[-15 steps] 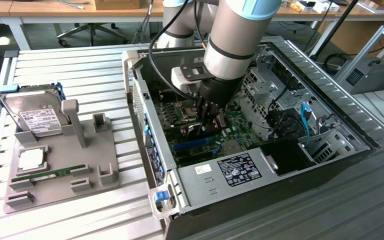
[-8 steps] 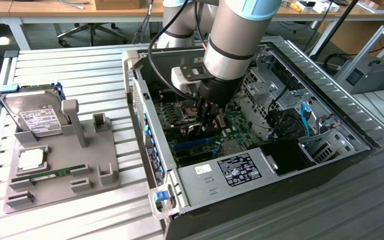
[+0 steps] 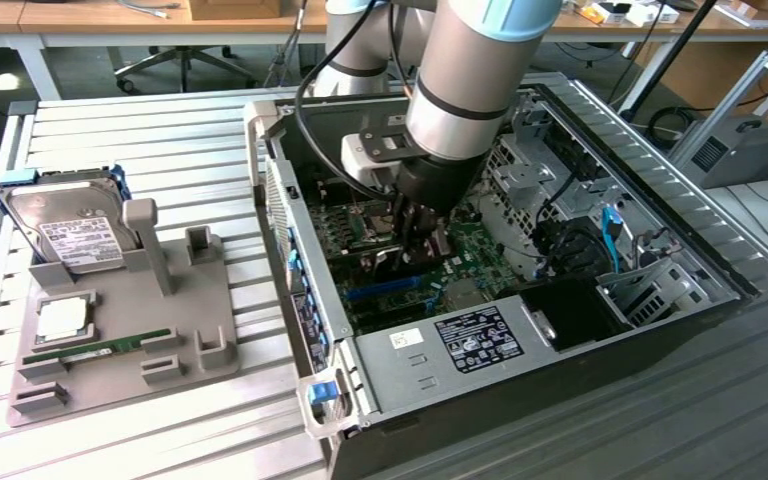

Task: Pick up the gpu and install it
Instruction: 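Insert the gpu into the slot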

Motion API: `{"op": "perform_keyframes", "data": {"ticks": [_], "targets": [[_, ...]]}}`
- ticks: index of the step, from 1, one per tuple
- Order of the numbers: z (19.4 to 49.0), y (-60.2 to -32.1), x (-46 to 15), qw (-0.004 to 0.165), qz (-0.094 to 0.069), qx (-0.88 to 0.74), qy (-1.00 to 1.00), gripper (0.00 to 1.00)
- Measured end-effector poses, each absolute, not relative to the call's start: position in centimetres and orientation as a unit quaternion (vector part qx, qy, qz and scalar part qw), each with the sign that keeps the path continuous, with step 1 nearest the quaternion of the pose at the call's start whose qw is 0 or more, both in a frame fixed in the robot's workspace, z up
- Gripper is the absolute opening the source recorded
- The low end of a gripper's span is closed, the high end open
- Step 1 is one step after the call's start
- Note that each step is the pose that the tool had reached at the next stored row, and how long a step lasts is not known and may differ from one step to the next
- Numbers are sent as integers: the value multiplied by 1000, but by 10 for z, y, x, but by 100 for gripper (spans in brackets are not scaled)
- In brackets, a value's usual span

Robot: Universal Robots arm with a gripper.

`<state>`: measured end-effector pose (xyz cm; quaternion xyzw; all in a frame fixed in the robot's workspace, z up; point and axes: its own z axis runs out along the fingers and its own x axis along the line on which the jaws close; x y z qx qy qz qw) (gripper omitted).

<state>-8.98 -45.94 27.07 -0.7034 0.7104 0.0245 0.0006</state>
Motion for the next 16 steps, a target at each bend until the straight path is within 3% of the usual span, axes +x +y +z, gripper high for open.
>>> {"op": "perform_keyframes", "data": {"ticks": [16], "targets": [[267, -460, -91, 1, 24, -694, 720, 27]]}}
